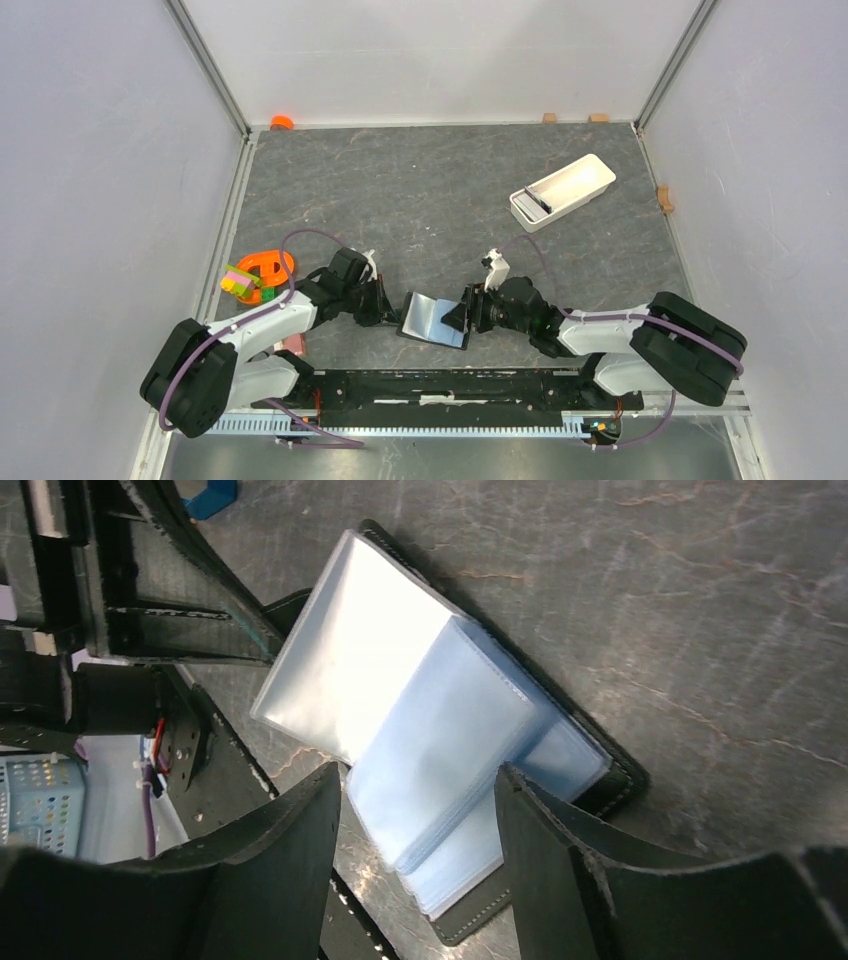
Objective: Put the credit cards into the card holder
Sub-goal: Turn over the card slot in the card holder.
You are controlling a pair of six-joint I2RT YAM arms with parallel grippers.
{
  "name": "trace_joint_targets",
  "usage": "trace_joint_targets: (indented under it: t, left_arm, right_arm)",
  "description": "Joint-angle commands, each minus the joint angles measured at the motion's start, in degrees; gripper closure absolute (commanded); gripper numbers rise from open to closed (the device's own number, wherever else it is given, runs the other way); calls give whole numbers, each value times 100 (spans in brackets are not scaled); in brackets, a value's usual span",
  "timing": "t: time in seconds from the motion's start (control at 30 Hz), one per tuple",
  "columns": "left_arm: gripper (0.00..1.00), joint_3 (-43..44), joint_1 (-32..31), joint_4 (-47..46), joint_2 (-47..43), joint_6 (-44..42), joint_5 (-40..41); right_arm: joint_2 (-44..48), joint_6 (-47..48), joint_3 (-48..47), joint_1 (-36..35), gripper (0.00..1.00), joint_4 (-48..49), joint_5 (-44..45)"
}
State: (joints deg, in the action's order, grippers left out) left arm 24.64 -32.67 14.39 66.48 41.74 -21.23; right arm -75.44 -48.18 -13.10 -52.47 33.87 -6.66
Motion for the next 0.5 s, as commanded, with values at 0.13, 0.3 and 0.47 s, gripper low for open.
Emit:
trace_joint_targets:
  t: [0.13, 0.3, 0.47]
  left_arm:
    - [98, 1, -29, -293, 26, 33, -287]
    - [98, -60, -64, -530, 162, 145, -407]
    - [97, -24, -65, -339, 48, 194, -74]
  right_arm:
    - [-332, 191, -526, -260, 38, 907, -370]
    - [-768, 356, -929, -373, 38, 1043, -487]
    - [-1277, 394, -1279, -414, 38, 1142, -664]
